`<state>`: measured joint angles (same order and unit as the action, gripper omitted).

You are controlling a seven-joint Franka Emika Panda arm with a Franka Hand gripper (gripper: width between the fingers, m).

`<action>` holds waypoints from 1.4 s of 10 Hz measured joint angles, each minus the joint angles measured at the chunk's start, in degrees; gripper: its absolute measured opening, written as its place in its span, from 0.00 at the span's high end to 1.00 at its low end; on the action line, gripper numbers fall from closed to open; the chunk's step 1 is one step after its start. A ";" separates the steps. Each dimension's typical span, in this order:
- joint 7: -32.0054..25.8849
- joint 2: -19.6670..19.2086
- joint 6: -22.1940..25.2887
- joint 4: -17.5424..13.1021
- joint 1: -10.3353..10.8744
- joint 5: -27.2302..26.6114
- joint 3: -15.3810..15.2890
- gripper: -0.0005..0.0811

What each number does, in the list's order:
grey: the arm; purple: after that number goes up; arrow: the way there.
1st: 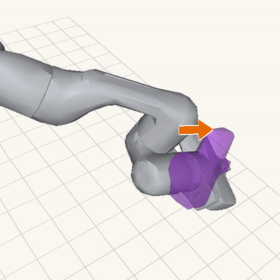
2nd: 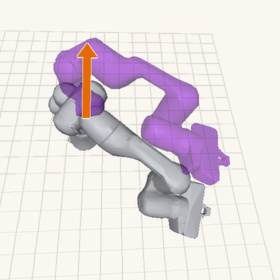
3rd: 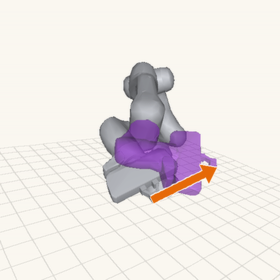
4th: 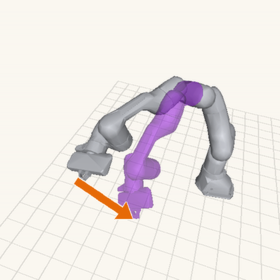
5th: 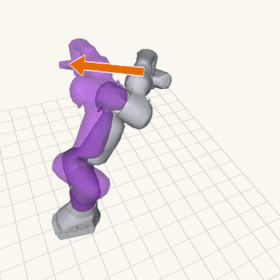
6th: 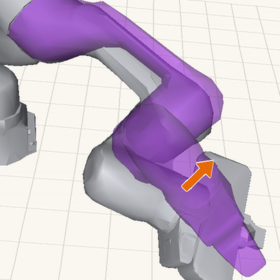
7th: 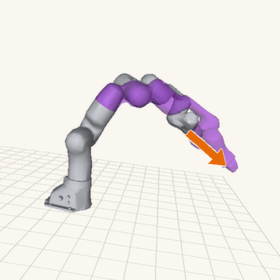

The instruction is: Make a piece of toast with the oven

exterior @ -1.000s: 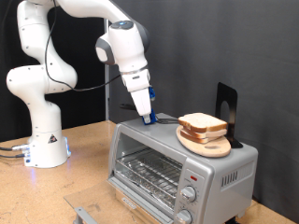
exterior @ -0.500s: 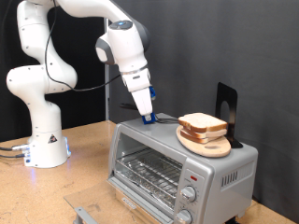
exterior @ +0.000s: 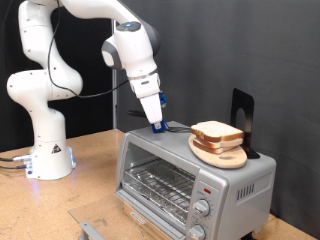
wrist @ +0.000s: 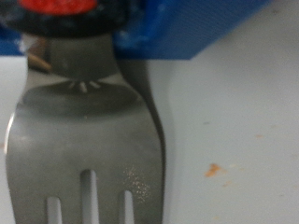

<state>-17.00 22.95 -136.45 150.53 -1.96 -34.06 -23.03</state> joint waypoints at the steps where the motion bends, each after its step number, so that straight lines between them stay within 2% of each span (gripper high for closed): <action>1: -1.84 -0.02 -2.64 0.48 0.00 -0.03 -0.02 0.39; 3: -4.85 -0.02 -6.10 1.12 0.00 -0.18 0.01 0.39; 6: -8.00 0.29 -5.90 1.18 0.40 -3.13 1.08 0.39; 8: -10.07 2.02 -1.98 0.67 0.96 -6.99 3.33 0.39; 10: -10.35 4.79 4.91 -0.39 0.94 -8.34 6.30 0.39; 12: -10.16 6.93 13.21 -2.23 0.24 -7.48 9.10 0.39; 14: -10.12 6.90 11.09 -1.37 0.24 -8.51 8.65 0.39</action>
<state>-27.12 29.85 -125.37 149.17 -1.72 -42.57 -14.39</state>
